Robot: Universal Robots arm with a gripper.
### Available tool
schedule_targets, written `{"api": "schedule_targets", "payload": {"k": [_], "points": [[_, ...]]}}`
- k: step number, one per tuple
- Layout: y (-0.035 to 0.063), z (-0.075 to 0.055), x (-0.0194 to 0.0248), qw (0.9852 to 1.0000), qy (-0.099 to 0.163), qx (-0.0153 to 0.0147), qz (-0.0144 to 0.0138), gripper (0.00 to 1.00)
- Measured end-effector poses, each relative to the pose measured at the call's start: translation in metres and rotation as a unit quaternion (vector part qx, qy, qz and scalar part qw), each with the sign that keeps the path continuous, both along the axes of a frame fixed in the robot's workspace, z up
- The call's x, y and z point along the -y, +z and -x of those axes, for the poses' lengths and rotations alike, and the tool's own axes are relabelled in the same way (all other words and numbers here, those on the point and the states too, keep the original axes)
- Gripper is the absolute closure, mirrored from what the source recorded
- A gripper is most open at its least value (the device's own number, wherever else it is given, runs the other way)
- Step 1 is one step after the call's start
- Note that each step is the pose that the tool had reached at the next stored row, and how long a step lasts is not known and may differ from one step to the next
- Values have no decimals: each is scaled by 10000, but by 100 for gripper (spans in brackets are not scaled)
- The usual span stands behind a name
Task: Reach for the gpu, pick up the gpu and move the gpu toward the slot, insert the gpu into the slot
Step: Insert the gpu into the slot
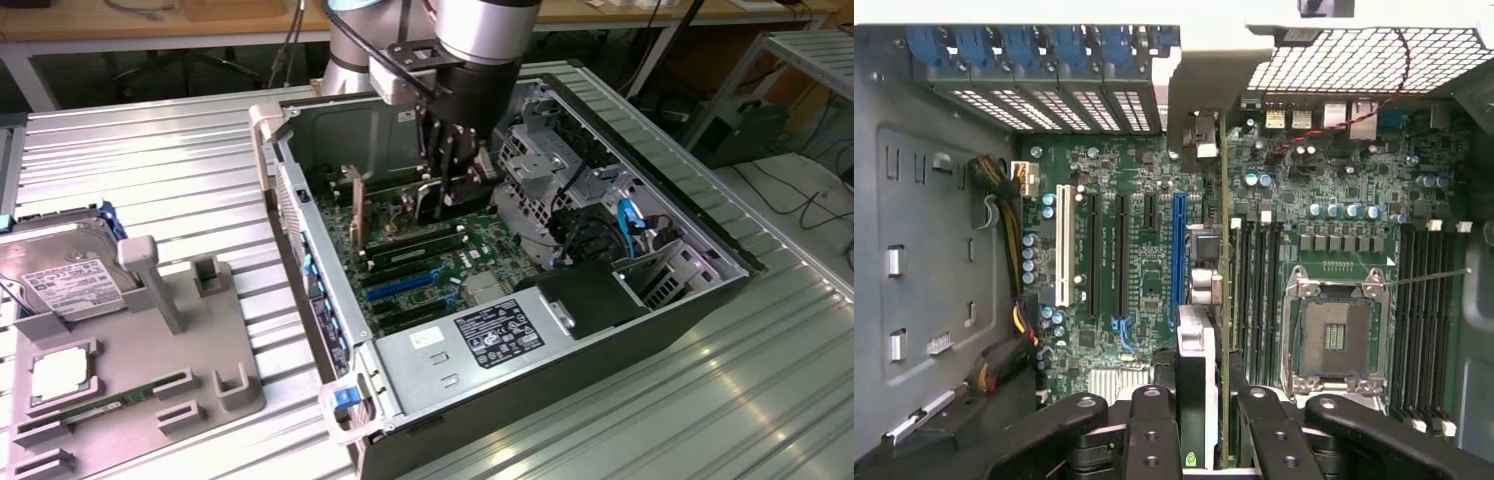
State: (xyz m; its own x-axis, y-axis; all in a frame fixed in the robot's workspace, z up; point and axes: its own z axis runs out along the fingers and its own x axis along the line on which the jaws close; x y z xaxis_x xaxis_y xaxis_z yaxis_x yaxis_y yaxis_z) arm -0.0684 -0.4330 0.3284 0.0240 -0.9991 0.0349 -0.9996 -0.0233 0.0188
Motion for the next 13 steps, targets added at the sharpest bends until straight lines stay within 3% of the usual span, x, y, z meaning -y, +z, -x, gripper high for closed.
{"api": "schedule_targets", "payload": {"k": [5,13], "points": [[-53,18,109,10000,-1,1,-2,72],[-208,67,112,9996,-272,1,0,72]]}}
